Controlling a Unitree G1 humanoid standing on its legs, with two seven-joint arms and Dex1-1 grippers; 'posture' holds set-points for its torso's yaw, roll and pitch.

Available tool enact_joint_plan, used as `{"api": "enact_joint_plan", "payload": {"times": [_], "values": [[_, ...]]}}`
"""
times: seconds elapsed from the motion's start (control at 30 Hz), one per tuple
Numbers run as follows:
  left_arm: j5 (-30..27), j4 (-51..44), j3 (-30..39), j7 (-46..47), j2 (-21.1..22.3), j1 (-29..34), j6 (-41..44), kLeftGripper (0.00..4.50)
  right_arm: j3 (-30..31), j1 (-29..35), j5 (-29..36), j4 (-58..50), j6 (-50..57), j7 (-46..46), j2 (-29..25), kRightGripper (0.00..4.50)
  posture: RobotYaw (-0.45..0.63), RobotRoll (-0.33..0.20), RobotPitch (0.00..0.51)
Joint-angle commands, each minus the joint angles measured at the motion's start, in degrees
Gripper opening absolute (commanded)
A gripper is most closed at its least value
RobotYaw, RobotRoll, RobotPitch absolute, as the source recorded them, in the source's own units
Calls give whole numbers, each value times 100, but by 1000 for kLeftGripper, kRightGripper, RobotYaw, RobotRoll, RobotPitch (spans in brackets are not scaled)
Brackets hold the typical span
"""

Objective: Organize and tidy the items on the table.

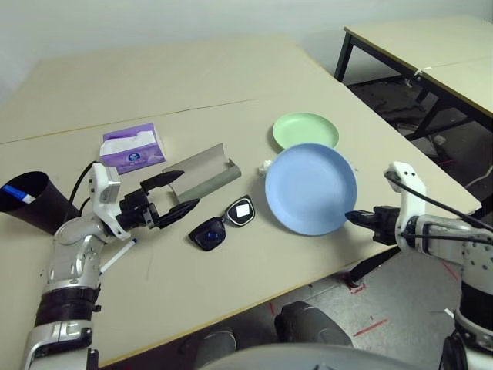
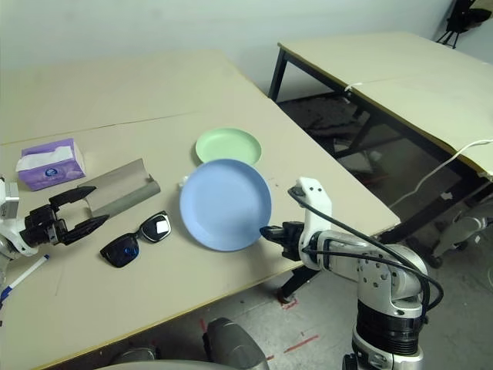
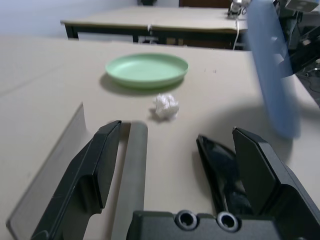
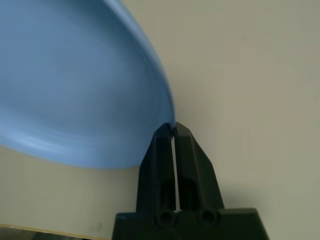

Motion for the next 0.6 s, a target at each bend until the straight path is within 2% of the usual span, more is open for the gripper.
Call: {"api": "enact_joint_plan", "payload": {"times": [0.03,0.23,0.3,0.47,0.6], "values": [[15,-77,-3,57,-38,48,57,4500,87,43,-113,24,105,37,20,24,-112,0,4],[37,-6,-41,51,-68,24,26,4500,60,34,-203,19,59,94,42,24,-117,0,6],[45,-40,-62,67,-96,33,36,4500,-138,-99,-228,74,152,59,158,24,-119,0,6],[74,-149,-110,133,-146,33,101,4500,-916,-1115,-72,731,452,-101,424,24,-126,0,6],[88,-234,-145,150,-142,41,140,4500,-994,-2057,355,1679,452,-292,63,24,-126,0,5]]}}
